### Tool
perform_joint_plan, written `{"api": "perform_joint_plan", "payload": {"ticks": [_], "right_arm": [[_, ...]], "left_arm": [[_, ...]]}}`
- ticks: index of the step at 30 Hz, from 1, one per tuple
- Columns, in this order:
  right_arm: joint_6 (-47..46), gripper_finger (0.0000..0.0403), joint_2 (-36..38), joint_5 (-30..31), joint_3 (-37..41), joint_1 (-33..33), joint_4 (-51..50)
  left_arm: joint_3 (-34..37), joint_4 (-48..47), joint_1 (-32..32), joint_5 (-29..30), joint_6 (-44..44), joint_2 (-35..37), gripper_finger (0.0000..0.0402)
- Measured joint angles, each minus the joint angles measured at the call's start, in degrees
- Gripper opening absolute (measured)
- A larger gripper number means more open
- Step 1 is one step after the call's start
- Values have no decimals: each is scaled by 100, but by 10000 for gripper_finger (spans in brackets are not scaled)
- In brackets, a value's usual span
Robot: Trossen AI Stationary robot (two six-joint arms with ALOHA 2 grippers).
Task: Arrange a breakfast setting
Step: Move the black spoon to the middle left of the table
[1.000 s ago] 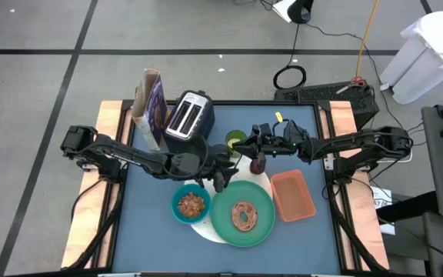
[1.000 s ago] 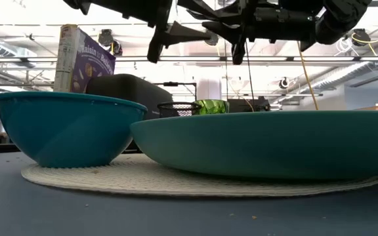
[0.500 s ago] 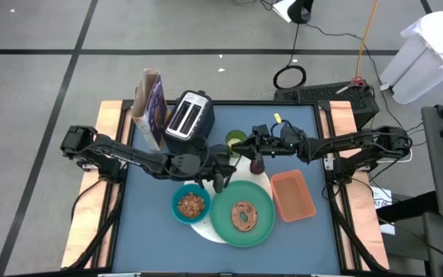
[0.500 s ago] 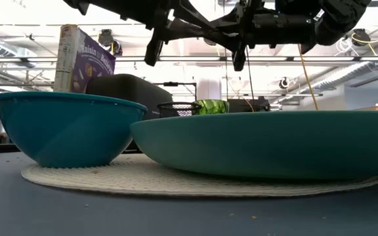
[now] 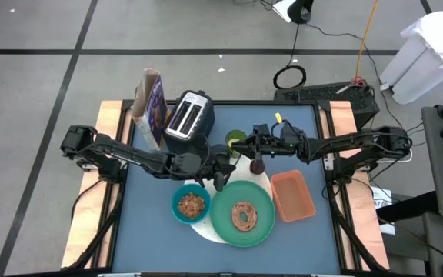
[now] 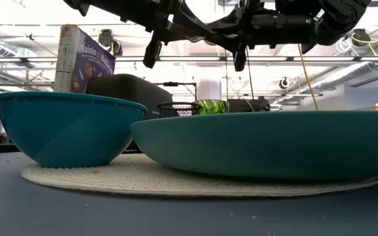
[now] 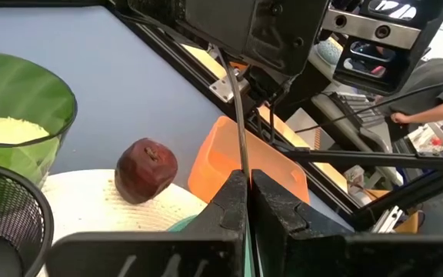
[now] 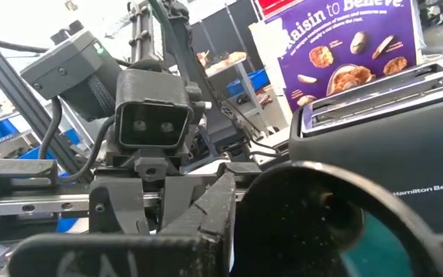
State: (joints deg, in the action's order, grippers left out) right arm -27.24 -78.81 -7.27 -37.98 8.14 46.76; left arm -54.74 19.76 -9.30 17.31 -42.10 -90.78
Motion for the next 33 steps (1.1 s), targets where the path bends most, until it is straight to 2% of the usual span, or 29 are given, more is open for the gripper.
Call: {"api": "perform_joint_plan", "payload": {"ticks": [6,9,15,22,27,33], "right_arm": [[109,60,0,-31,0,-2,8],[130,74,0,-93,0,-2,24],[56,148,13,-502,0,-2,43],[469,226,368,-522,0,9,-65],[1251,248,880,-505,0,11,-718],[1842,251,1519,-492,0,11,-1747]], "left_arm": [[0,-11,0,-12,-3,0,9],[0,-38,0,-12,4,0,9],[0,-58,-4,-34,63,0,8],[0,-86,-9,-81,63,51,8],[9,-151,-24,-30,216,234,8],[4,-398,-26,60,418,600,8]]}}
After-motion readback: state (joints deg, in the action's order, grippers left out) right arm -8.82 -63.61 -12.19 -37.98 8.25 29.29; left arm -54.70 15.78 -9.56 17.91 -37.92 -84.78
